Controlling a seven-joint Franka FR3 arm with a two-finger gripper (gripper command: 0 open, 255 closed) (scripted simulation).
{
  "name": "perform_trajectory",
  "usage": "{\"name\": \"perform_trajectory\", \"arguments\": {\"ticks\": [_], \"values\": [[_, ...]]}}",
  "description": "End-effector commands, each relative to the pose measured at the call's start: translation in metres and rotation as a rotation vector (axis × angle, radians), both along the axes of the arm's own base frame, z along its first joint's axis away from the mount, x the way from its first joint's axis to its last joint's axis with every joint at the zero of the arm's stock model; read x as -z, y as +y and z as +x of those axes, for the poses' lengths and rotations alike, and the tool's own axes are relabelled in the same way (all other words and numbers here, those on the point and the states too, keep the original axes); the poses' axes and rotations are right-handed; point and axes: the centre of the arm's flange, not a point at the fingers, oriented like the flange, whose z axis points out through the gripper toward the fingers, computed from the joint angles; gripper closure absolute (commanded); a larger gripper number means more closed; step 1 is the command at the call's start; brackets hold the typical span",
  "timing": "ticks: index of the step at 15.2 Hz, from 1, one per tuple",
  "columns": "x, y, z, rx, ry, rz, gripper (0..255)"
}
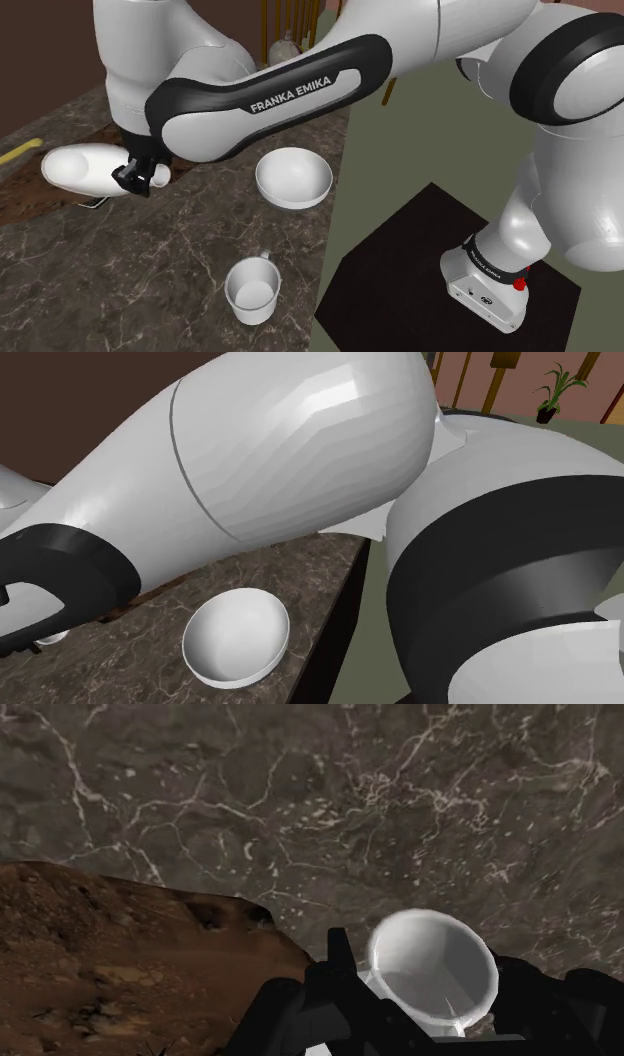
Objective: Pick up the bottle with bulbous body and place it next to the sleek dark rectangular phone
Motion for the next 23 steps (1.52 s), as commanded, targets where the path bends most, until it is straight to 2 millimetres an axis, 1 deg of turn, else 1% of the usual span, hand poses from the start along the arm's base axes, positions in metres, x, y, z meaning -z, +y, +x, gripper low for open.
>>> {"name": "perform_trajectory", "arguments": {"ticks": [1,9,17,18,23], "values": [[0.011,0.000,0.000,0.001,0.000,0.000,255],[0.054,0.000,0.000,0.001,0.000,0.000,255],[0.054,0.000,0.000,0.001,0.000,0.000,255],[0.054,0.000,0.001,0.001,0.000,0.000,0],[0.054,0.000,0.000,0.001,0.000,0.000,0]]}}
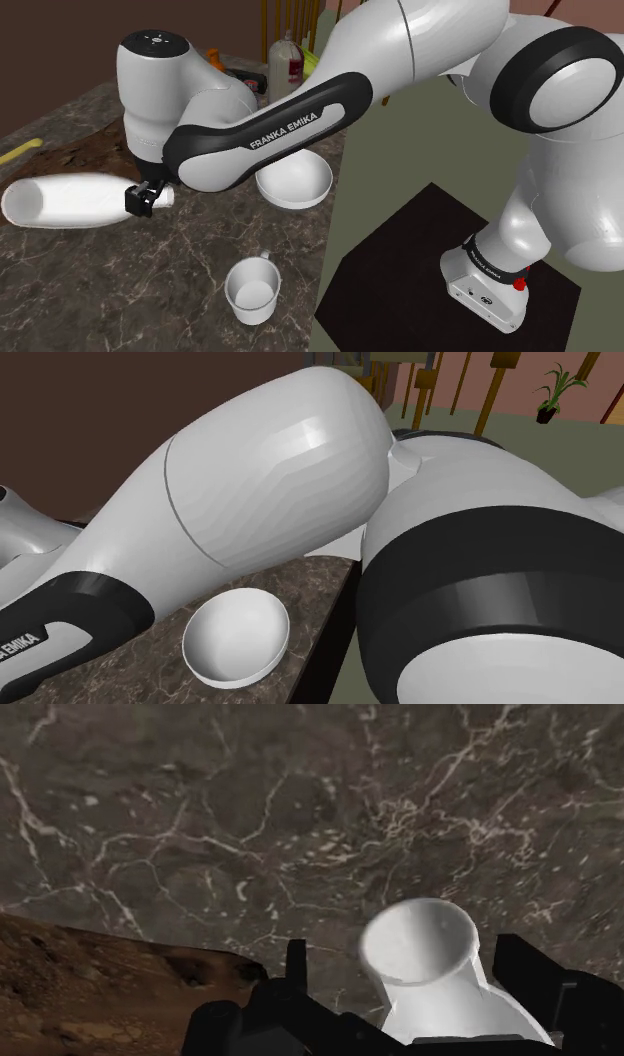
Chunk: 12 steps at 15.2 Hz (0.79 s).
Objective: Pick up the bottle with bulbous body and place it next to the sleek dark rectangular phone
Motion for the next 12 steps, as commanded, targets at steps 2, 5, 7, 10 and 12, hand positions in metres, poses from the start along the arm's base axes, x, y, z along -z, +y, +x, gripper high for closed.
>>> {"name": "perform_trajectory", "arguments": {"ticks": [2,5,7,10,12], "values": [[-0.025,-0.005,-0.006,0.000,0.000,0.000,0],[-0.048,-0.009,-0.011,0.000,0.000,0.000,0],[-0.048,-0.009,-0.011,0.000,0.000,0.000,0],[-0.048,-0.009,-0.011,0.000,0.000,0.000,0],[-0.048,-0.009,-0.011,0.000,0.000,0.000,0]]}}
